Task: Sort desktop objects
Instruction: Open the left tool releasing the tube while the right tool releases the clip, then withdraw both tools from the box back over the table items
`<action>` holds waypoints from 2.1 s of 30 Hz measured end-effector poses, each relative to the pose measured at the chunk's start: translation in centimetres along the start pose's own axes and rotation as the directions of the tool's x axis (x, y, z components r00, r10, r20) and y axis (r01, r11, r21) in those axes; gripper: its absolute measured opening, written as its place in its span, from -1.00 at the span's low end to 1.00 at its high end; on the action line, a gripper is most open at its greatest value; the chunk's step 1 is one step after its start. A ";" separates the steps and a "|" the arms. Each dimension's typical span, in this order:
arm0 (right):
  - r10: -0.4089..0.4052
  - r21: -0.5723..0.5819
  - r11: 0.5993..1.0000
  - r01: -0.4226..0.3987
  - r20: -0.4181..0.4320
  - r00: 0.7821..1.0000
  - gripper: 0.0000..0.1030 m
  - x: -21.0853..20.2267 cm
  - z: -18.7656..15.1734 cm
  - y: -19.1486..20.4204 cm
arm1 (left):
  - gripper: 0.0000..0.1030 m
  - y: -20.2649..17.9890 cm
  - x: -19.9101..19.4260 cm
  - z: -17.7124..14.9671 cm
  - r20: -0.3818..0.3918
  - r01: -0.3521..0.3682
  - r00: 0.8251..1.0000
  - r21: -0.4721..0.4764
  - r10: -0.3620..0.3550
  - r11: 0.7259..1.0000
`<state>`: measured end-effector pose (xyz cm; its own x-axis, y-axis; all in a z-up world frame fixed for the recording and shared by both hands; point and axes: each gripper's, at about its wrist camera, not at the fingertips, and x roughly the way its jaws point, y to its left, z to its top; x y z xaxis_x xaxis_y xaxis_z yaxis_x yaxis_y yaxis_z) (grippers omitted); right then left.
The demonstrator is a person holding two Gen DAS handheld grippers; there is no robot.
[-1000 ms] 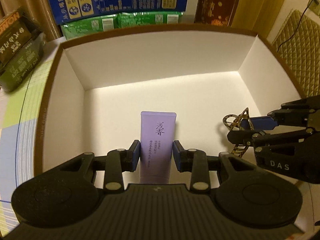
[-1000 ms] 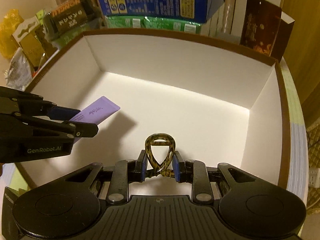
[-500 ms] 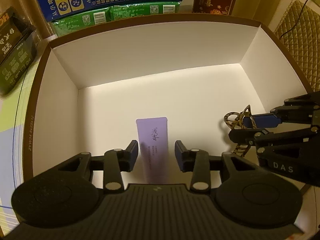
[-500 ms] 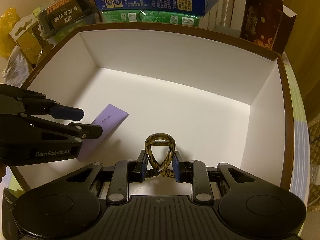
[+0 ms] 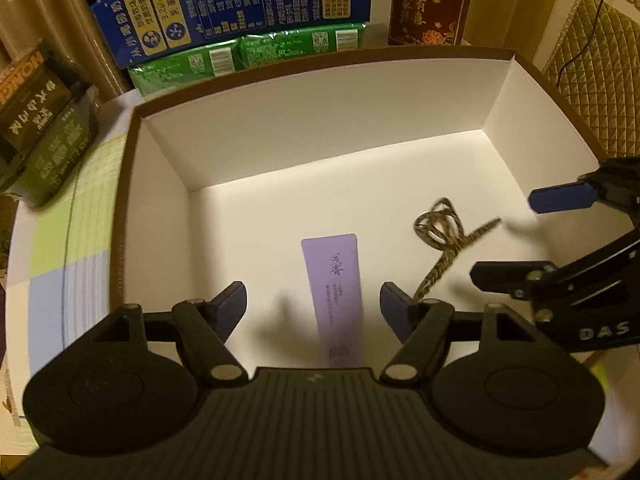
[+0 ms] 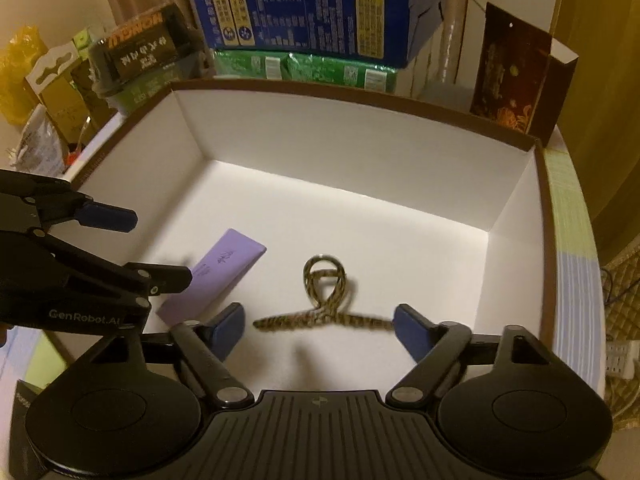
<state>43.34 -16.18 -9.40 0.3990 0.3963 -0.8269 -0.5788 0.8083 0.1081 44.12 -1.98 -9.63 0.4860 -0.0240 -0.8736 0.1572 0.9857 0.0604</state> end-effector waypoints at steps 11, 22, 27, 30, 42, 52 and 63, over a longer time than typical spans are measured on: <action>-0.055 0.039 0.998 0.052 0.079 0.995 0.96 -4.6 -1.1 1.1 | 0.66 0.1 -3.9 -0.8 0.053 -0.026 0.998 0.000 0.026 1.000; -0.089 0.101 0.992 0.078 0.115 0.989 0.96 -7.6 -2.7 3.1 | 0.73 0.3 -7.9 -2.5 0.106 -0.017 0.994 0.014 0.016 1.000; -0.109 0.136 0.987 0.090 0.137 0.985 0.96 -9.1 -3.6 4.3 | 0.73 0.5 -9.7 -3.5 0.128 -0.018 0.992 0.026 0.015 0.999; -0.118 0.161 0.983 0.094 0.150 0.982 0.96 -10.1 -4.3 5.1 | 0.74 0.8 -10.8 -4.2 0.138 -0.016 0.990 0.028 0.012 0.999; -0.166 0.226 0.966 0.123 0.183 0.969 0.96 -13.5 -8.1 8.9 | 0.80 1.4 -14.9 -8.1 0.182 -0.003 0.983 0.047 -0.006 0.999; -0.211 0.246 0.956 0.159 0.202 0.956 0.96 -16.4 -12.0 11.8 | 0.85 1.6 -17.3 -11.3 0.195 0.025 0.980 0.065 -0.038 0.998; -0.203 0.241 0.959 0.149 0.219 0.954 0.96 -18.2 -15.4 13.9 | 0.85 1.4 -19.3 -14.8 0.205 0.042 0.977 0.076 -0.057 0.996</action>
<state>17.08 -18.85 -1.30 0.6538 0.3098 -0.6903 -0.3249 0.9389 0.1136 22.26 2.32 0.13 0.6419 -0.1136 -0.7583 0.2420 0.9684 0.0598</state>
